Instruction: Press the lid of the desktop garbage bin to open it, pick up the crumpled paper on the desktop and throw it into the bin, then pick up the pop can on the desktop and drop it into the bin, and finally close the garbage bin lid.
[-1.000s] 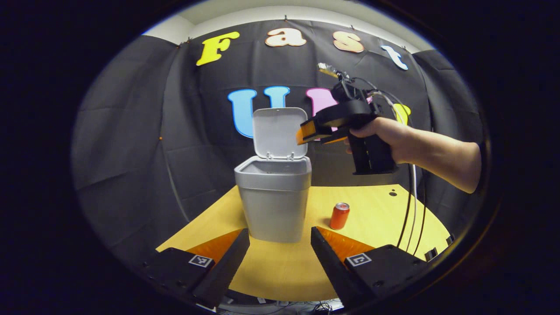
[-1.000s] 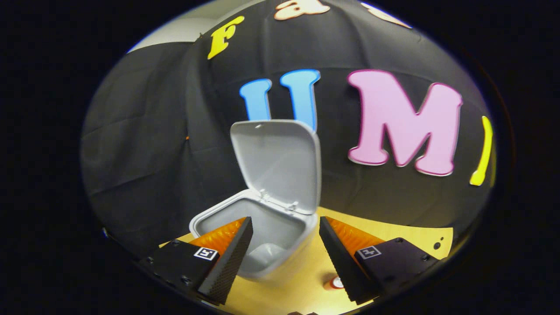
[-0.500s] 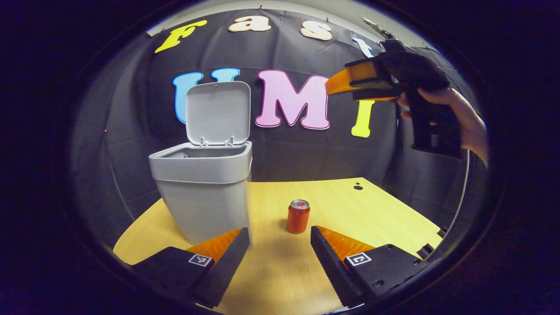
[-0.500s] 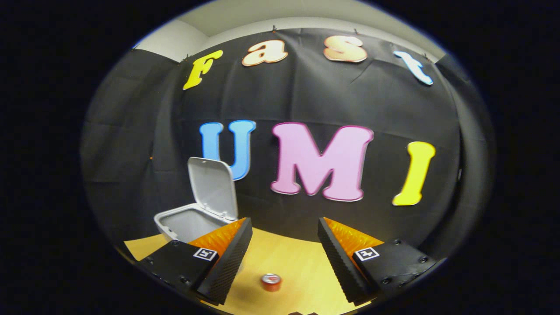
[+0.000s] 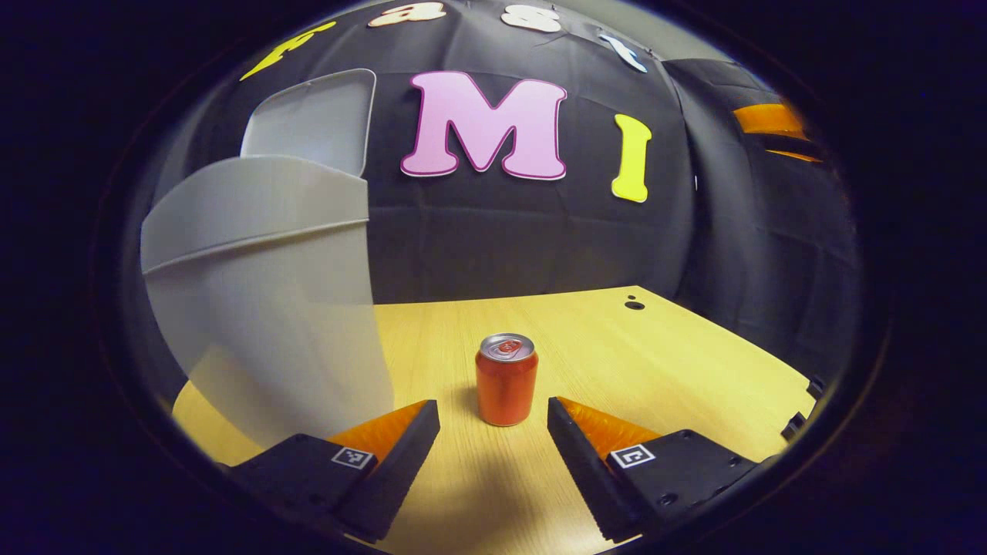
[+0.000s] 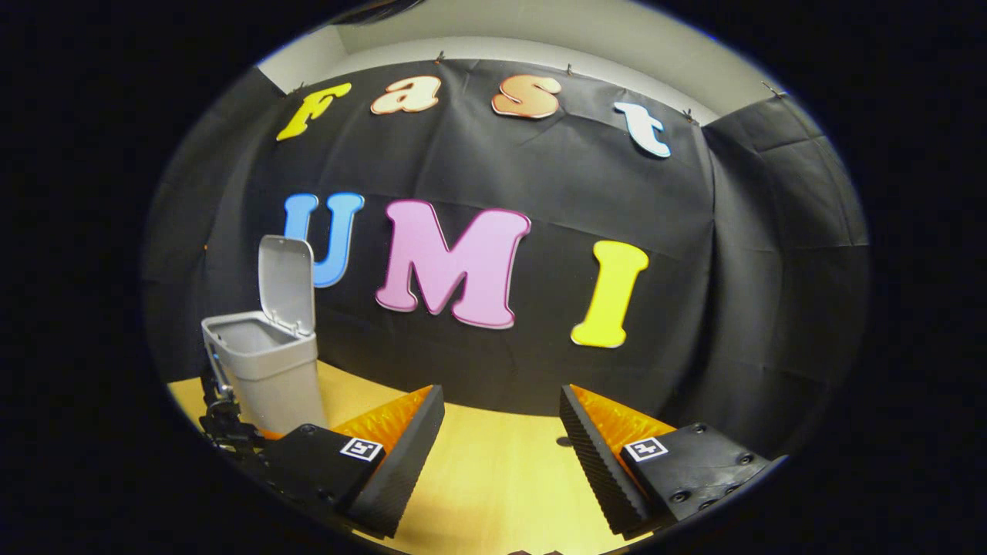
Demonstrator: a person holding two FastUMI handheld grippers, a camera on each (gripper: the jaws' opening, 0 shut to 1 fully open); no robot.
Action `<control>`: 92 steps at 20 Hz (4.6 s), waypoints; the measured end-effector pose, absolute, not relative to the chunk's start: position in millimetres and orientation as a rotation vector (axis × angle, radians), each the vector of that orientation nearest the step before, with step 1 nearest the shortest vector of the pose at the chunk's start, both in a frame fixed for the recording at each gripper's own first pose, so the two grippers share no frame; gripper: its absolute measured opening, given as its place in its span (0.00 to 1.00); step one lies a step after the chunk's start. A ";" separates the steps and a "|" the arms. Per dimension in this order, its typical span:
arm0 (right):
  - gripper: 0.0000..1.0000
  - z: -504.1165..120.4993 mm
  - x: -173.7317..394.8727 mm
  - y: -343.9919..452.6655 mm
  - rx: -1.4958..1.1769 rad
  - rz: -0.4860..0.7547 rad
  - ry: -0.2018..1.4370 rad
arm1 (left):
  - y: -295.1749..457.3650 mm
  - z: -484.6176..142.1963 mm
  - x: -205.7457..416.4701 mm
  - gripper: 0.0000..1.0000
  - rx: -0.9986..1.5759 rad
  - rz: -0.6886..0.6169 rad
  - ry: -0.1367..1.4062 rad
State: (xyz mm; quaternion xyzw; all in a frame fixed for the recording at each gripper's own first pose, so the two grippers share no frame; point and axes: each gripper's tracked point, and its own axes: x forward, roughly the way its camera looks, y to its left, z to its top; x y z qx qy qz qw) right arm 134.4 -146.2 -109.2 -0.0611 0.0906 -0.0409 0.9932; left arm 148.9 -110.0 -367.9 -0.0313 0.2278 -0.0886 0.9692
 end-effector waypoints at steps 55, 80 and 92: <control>0.97 -102.2 170.9 -127.0 0.038 0.012 0.248 | 125.5 -175.2 226.1 0.93 -0.106 0.215 0.309; 0.97 -48.8 224.1 -151.0 -0.024 0.049 0.199 | 140.3 -17.7 353.6 0.92 0.092 -0.013 0.141; 0.97 -58.8 198.0 -121.0 0.027 0.097 0.197 | 141.5 -99.7 229.7 0.97 -0.001 0.072 0.300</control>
